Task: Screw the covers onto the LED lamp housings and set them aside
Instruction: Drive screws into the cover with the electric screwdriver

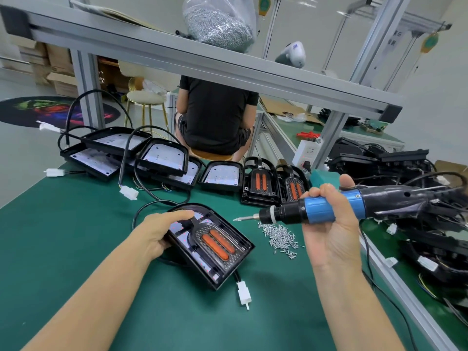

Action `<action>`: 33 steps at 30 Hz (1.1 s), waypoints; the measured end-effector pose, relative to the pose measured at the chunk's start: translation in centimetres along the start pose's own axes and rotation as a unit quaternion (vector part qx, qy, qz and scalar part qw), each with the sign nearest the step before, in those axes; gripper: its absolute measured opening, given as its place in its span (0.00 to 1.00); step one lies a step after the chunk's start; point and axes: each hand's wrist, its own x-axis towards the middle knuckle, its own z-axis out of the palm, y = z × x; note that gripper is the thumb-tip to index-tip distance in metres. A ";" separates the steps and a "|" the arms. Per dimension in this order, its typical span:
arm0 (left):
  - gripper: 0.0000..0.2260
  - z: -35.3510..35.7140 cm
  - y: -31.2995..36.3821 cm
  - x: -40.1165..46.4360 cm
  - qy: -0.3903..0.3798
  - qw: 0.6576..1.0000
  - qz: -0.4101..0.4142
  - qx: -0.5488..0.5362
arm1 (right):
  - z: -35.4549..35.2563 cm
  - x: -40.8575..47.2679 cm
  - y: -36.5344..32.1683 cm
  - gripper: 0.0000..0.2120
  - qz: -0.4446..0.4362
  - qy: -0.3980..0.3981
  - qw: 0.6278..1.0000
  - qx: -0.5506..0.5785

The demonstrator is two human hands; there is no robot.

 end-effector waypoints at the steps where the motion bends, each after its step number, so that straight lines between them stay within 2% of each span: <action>1: 0.20 0.1 -0.2 -0.2 -0.016 1.000 0.002 -0.025 | 0.1 0.0 0.1 0.17 -0.005 -0.007 1.000 -0.006; 4: 0.20 0.4 -1.1 -0.9 -0.058 0.994 0.024 -0.093 | 0.8 0.0 0.8 0.18 -0.018 -0.020 0.999 -0.028; 8: 0.10 1.3 -2.2 -1.1 -0.059 0.983 0.070 -0.160 | 1.7 0.0 2.5 0.19 -0.034 -0.026 0.997 -0.061; 16: 0.07 1.6 -3.1 -1.4 -0.027 0.979 0.114 -0.166 | 3.0 0.4 6.0 0.19 -0.044 -0.019 0.993 -0.104; 33: 0.08 1.5 -3.4 -1.5 -0.035 0.976 0.135 -0.166 | 3.8 0.5 7.5 0.18 -0.027 -0.050 0.991 -0.122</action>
